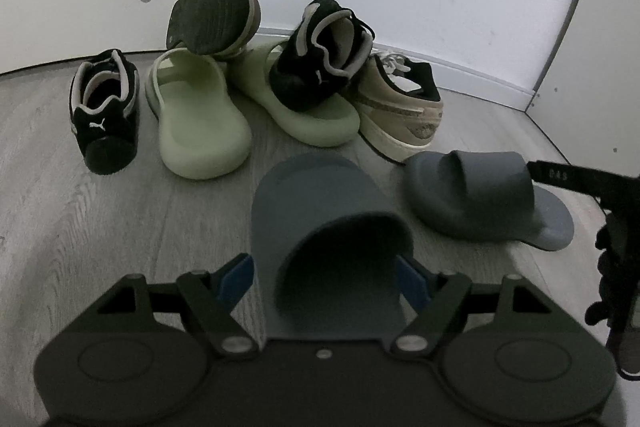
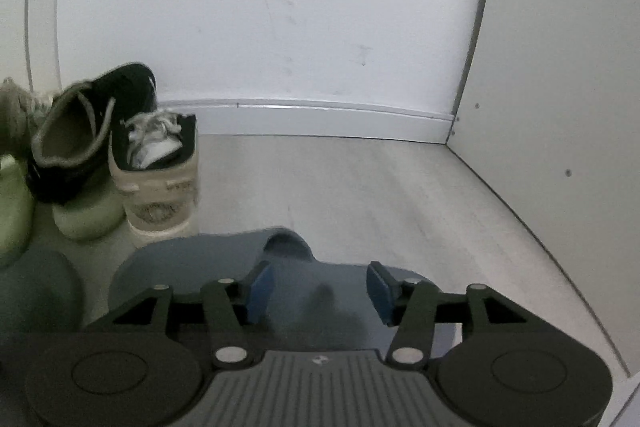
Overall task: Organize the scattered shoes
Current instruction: 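Grasp one grey slide by its strap with the right tool, then move the held slide and set it parallel to the other slide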
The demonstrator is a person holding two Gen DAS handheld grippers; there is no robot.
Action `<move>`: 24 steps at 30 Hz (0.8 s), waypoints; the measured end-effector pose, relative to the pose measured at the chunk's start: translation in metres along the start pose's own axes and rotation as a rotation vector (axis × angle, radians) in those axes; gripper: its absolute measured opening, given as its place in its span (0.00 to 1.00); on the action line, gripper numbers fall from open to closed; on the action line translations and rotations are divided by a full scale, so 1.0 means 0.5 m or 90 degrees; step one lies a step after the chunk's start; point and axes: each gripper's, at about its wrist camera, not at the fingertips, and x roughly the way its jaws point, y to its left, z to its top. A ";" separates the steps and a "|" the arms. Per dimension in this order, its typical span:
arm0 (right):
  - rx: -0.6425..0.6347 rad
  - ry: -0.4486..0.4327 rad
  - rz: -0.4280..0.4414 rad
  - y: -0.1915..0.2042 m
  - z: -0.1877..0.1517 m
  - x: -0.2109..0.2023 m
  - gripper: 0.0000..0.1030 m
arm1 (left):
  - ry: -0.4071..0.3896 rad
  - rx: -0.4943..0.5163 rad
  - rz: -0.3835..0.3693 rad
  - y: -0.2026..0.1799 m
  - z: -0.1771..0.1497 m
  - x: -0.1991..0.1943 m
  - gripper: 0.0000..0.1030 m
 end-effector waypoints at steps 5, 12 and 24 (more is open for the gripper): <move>0.054 0.012 0.001 -0.010 0.007 -0.007 0.55 | 0.002 -0.003 -0.004 0.002 0.000 0.002 0.76; 0.059 -0.009 0.076 0.021 0.012 -0.030 0.81 | 0.011 -0.013 -0.003 0.004 0.002 0.008 0.76; -0.133 -0.022 0.014 0.127 -0.008 0.032 0.79 | 0.016 -0.008 -0.007 0.007 -0.002 0.005 0.76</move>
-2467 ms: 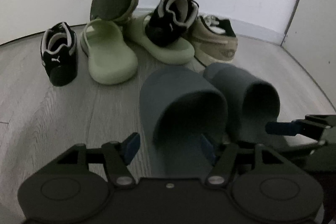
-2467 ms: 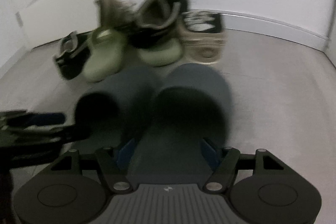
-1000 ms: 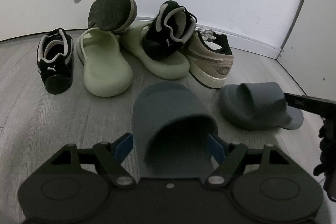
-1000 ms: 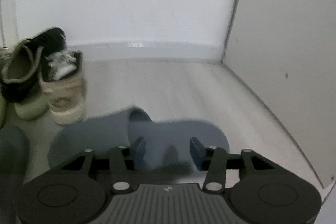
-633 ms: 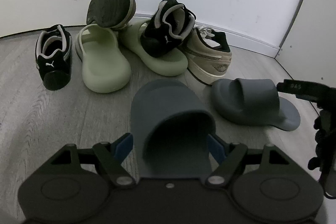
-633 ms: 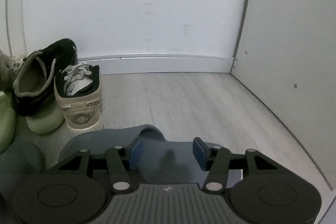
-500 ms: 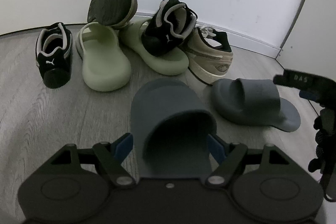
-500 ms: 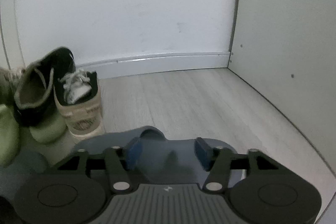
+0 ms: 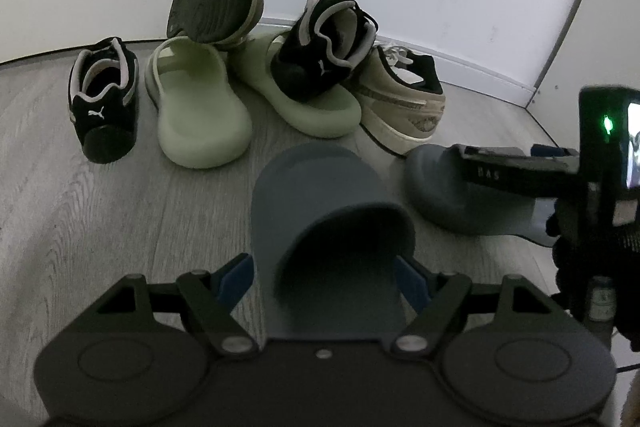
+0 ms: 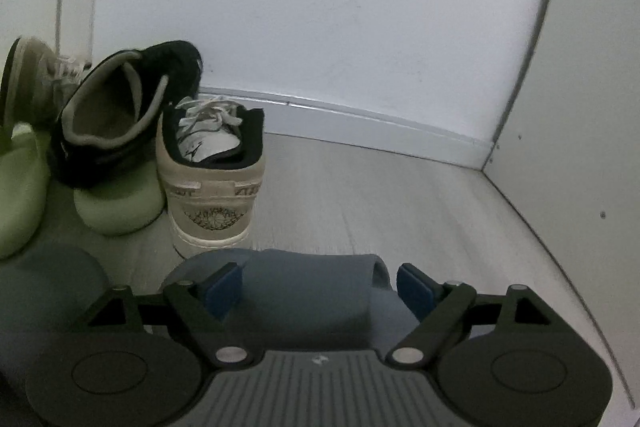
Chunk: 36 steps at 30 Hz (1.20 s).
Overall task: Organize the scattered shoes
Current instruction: 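Move the held slide and set it parallel to the other slide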
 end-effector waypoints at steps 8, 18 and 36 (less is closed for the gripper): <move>-0.003 0.017 0.071 -0.012 0.004 -0.002 0.81 | 0.008 -0.001 -0.008 -0.002 -0.003 0.002 0.76; -0.075 0.049 0.093 0.014 -0.039 0.014 0.77 | 0.004 -0.007 -0.005 0.007 -0.004 -0.005 0.76; -0.155 0.051 0.315 -0.132 -0.154 -0.188 0.78 | 0.002 -0.004 -0.005 0.013 -0.002 -0.013 0.76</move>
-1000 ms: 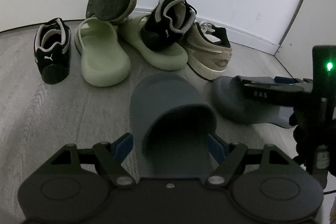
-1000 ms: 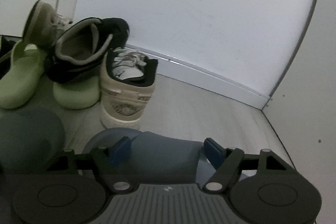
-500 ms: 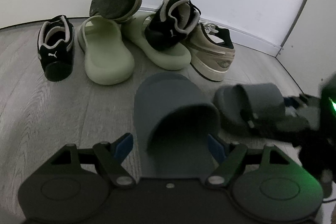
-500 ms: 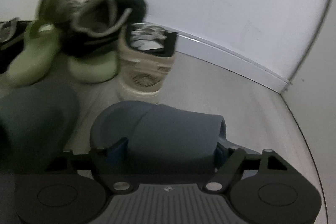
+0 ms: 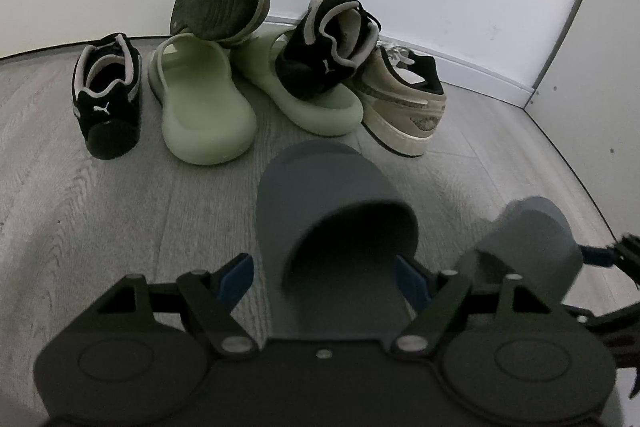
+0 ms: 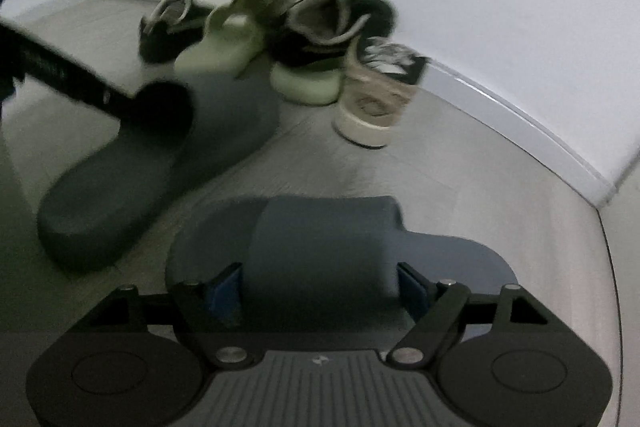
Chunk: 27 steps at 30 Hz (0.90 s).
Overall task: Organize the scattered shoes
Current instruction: 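Move the held slide and set it parallel to the other slide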
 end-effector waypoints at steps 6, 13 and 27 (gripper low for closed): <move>0.069 0.002 0.018 -0.030 -0.029 -0.040 0.78 | 0.005 -0.003 0.001 0.001 0.000 0.004 0.76; 0.219 -0.013 0.049 -0.087 -0.036 -0.052 0.78 | 0.007 0.005 -0.001 -0.005 0.000 0.002 0.76; 0.563 -0.028 0.064 -0.233 -0.079 0.006 0.83 | 0.016 0.007 -0.007 -0.009 -0.003 0.007 0.76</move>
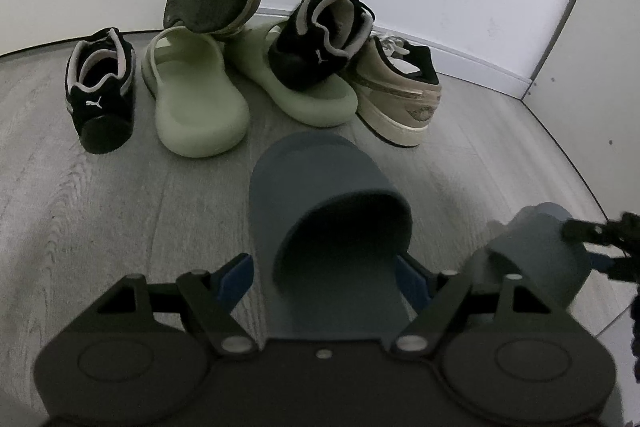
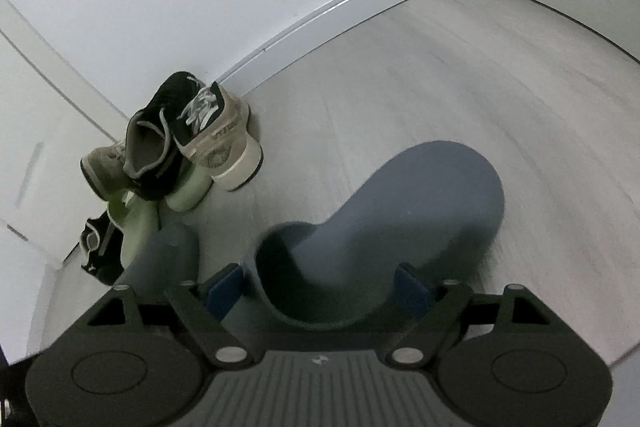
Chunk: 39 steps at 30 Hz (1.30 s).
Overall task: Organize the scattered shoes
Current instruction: 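Move the held slide and set it parallel to the other slide, then push the grey slides together into a neat pair with the right tool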
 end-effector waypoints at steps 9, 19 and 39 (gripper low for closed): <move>-0.146 0.023 0.011 0.082 0.021 0.111 0.85 | 0.005 0.000 -0.004 0.000 -0.001 0.001 0.76; -0.297 0.145 0.179 0.214 -0.002 0.201 0.84 | 0.002 -0.006 0.003 0.006 0.003 0.003 0.76; -0.214 0.034 0.010 0.136 -0.067 0.101 0.91 | -0.007 -0.015 0.011 0.015 0.001 -0.009 0.76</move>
